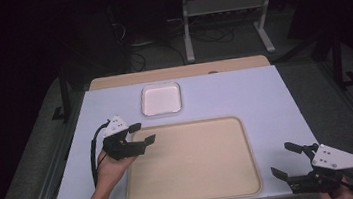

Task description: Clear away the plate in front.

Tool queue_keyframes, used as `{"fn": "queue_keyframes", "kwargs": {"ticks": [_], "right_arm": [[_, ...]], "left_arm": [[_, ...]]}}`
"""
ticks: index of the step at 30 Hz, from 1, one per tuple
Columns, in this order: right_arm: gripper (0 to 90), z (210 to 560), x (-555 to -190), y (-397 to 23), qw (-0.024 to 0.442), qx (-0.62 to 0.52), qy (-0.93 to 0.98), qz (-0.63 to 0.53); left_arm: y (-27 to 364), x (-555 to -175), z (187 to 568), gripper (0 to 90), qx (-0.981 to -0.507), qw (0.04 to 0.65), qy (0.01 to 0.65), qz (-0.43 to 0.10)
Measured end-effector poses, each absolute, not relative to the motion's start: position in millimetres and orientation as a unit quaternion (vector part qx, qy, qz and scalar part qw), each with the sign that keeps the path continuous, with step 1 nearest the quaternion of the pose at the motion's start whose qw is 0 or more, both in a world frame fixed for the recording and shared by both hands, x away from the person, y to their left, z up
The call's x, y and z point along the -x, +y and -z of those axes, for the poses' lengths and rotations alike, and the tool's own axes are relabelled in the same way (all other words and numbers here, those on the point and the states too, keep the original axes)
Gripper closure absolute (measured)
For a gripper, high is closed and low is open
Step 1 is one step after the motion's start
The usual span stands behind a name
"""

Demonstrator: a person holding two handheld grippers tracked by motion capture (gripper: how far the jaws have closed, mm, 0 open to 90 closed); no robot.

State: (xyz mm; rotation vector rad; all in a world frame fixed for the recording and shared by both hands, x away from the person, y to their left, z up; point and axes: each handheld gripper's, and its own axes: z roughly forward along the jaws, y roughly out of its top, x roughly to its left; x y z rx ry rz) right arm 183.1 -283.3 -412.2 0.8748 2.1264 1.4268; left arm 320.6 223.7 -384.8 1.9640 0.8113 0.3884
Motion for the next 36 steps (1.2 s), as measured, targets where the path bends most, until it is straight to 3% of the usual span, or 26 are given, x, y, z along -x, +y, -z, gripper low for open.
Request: {"fn": "queue_keyframes", "kwargs": {"ticks": [36], "right_arm": [[12.9, 412.6, -183.2, -282.2, 0.217, -0.313, 0.772, -0.509]], "left_arm": [[226.4, -423.4, 378.9, 35.0, -0.781, 0.445, 0.420, -0.125]]}}
